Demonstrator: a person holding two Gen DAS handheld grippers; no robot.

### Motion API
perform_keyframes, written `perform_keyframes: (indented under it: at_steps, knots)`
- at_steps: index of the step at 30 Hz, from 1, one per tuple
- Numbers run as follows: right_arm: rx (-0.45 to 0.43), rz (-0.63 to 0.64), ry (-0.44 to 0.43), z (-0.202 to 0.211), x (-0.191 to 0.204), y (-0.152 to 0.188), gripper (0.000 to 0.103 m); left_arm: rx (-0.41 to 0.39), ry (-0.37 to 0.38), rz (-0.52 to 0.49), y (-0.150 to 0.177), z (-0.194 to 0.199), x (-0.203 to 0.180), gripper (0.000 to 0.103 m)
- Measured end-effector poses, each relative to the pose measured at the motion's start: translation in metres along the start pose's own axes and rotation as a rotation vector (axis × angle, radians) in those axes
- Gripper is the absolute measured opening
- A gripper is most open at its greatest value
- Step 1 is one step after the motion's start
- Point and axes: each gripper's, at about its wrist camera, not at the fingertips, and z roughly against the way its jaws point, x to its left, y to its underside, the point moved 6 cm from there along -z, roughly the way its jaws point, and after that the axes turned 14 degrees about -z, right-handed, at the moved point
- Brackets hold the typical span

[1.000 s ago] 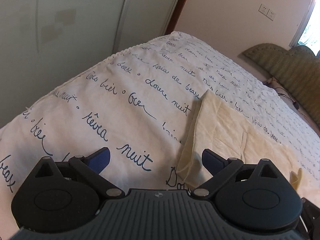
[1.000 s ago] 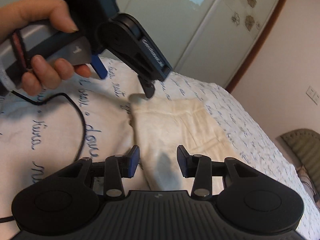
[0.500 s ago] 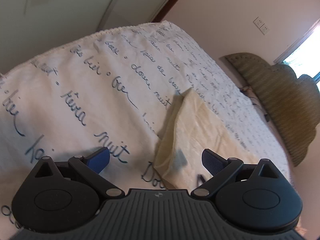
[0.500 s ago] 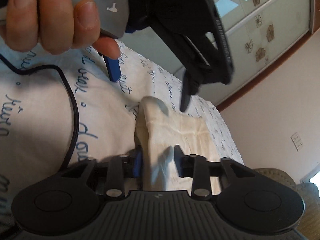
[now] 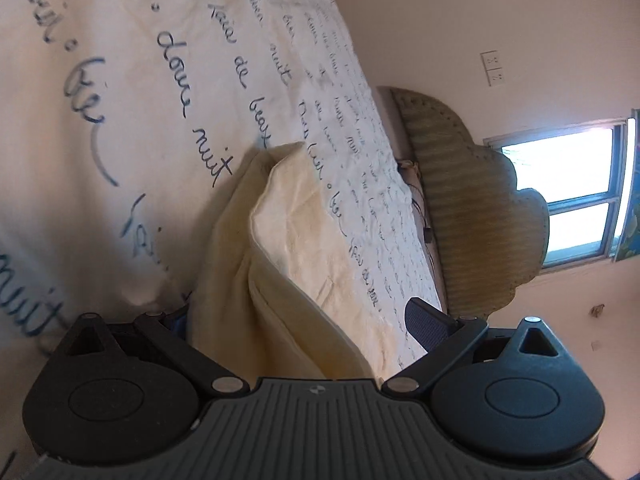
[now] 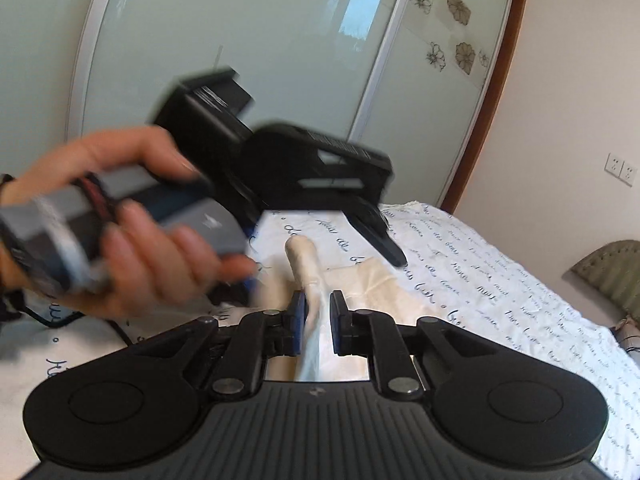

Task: Fold towel
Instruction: 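Grasp the pants end with the right gripper while the left gripper grasps beside it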

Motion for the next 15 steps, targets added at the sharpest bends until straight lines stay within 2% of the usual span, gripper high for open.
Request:
perform_keyframes:
  at_steps: [4, 6, 10, 12, 13, 14, 15]
  knots:
    - [0.058, 0.017, -0.016, -0.003, 0.004, 0.009, 0.013, -0.013, -0.034, -0.027, -0.007, -0.011, 0.0, 0.087]
    - [0.083, 0.038, -0.015, 0.003, 0.008, 0.015, 0.015, -0.003, -0.053, -0.043, -0.008, -0.013, 0.0, 0.084]
    - [0.137, 0.097, 0.009, 0.012, 0.017, 0.038, 0.035, 0.012, -0.049, -0.075, -0.01, -0.014, 0.0, 0.081]
    - [0.166, 0.118, 0.025, 0.012, 0.017, 0.051, 0.038, 0.011, -0.055, -0.093, -0.01, -0.014, 0.0, 0.075]
    - [0.18, 0.129, 0.05, 0.009, 0.016, 0.056, 0.038, 0.009, -0.068, -0.11, -0.009, -0.013, 0.0, 0.066]
    - [0.19, 0.148, 0.079, 0.005, 0.015, 0.059, 0.038, 0.009, -0.086, -0.123, -0.009, -0.013, 0.0, 0.052]
    - [0.187, 0.169, 0.102, 0.001, 0.015, 0.061, 0.038, 0.01, -0.106, -0.138, -0.008, -0.014, 0.0, 0.046]
